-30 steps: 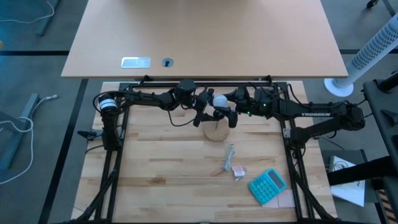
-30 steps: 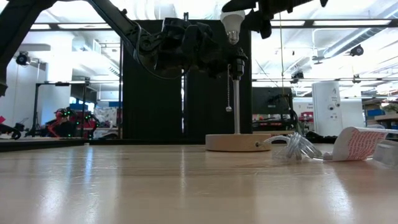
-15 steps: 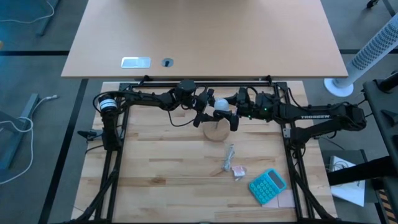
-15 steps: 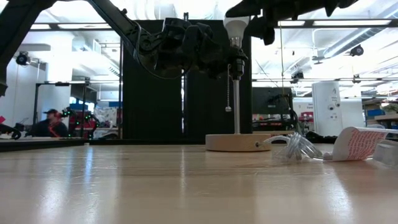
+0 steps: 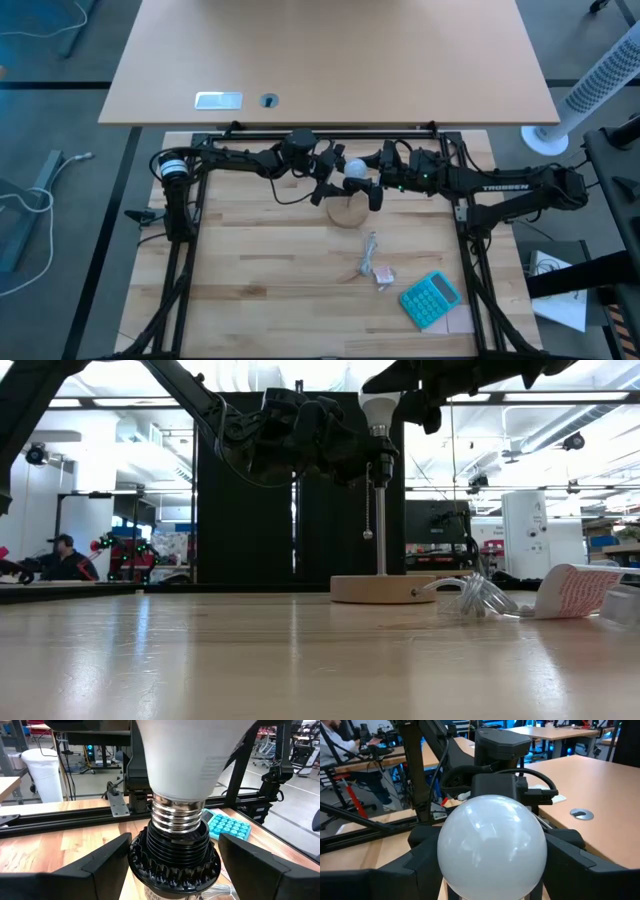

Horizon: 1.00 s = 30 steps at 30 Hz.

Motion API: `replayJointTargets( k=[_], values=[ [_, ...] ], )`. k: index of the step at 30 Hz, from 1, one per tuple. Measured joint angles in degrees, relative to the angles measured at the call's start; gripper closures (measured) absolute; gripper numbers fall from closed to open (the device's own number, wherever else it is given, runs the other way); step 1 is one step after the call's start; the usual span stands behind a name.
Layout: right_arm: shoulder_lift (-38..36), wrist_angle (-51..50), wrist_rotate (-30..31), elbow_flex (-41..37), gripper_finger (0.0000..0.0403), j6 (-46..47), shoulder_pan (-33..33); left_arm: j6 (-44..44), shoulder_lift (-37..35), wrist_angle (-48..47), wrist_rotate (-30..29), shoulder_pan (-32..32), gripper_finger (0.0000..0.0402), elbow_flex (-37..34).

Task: Screw lightbulb
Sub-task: Insert the lightbulb into the lamp

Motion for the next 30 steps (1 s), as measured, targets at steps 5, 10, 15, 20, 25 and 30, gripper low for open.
replayJointTargets(
  k=[5, 10, 15, 20, 25, 30],
  values=[
    [0.5, -0.2, 0.1, -0.2, 0.0149, -0.1, 0.0, 0.0, 0.0, 0.0, 0.0, 0.0, 0.0113, 0.0],
    [1.0, 0.2, 0.2, -0.6, 0.0146, -0.1, 0.0, 0.1, 0.0, 0.0, -0.1, 0.0, 0.0113, 0.0],
    [1.0, 0.6, 0.2, -1.2, 0.0151, -0.1, 0.0, 0.5, 0.0, 0.3, -1.1, 0.0, 0.0113, 0.0],
    [1.0, 0.6, 0.6, -1.3, 0.0146, -0.2, 0.0, 0.5, 0.0, 0.4, -1.3, -0.1, 0.0113, 0.0],
    [1.0, 0.5, 0.9, -1.3, 0.0151, -0.5, 0.0, 1.0, 0.0, 0.1, -1.3, 0.0, 0.0113, 0.0],
    [1.0, 0.4, 1.0, -1.3, 0.0147, -0.6, 0.0, 1.5, 0.0, 0.2, -1.4, 0.0, 0.0123, 0.0]
  ],
)
